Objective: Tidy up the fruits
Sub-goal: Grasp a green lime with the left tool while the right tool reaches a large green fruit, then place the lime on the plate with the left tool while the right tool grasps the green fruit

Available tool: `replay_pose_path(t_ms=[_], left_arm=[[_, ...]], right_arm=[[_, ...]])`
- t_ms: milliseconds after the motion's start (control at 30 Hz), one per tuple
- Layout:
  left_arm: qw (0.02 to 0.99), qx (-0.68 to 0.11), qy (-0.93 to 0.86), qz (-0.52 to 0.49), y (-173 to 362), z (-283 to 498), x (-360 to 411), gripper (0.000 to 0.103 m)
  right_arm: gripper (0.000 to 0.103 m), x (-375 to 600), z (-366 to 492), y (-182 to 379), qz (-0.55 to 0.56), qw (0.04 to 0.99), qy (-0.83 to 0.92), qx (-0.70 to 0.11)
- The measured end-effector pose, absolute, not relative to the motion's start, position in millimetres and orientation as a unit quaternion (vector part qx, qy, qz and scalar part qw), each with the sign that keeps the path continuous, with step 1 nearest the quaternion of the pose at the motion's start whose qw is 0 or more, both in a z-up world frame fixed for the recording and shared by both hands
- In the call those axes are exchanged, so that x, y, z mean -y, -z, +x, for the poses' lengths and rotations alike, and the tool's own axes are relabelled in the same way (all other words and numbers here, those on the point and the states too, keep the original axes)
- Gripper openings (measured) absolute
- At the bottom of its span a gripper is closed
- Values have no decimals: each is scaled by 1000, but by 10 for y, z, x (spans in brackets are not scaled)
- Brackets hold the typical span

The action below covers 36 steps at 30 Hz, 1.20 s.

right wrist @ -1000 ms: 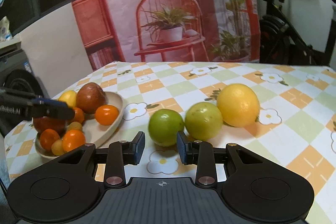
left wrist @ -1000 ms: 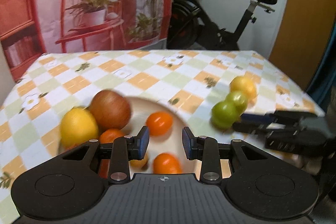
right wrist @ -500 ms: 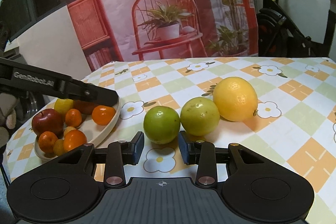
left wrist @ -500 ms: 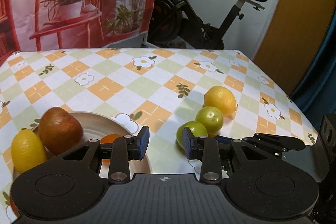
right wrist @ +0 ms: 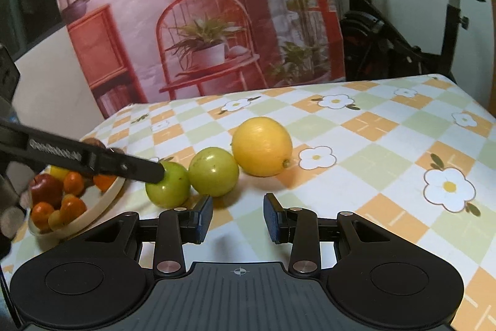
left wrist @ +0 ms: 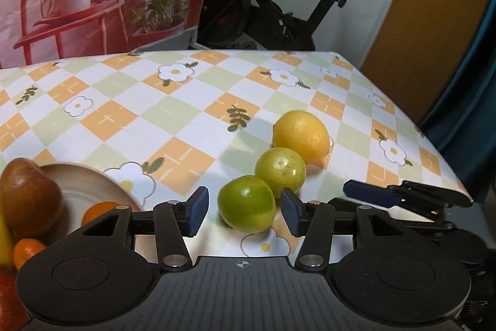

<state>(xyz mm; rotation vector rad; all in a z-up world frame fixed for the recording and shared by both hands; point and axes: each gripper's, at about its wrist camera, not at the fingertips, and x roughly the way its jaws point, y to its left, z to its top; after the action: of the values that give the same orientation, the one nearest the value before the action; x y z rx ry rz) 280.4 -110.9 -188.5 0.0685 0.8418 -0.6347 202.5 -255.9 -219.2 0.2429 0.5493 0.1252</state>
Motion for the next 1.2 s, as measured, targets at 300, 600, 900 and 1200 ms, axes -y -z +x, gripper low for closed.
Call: replay_pose_path(t_ms=[300,600,900,1200], left_arm=[[865,-399,300,58,1949,2806,1190,48],[887,-360,282,68,1775,2570,982,48],[917,-328,227,10,1588,2315,371,48],[928,-318,195,-5,1554,2252,58,48]], right_arm=[[34,2541,2044,2206,113,953,-70,-273],[41,2547,2019,2198,115,955,-61,-267],[53,2370,2219,2172,130,956,-36,-261],[53,2222,2519,2242,172,945,5,-277]])
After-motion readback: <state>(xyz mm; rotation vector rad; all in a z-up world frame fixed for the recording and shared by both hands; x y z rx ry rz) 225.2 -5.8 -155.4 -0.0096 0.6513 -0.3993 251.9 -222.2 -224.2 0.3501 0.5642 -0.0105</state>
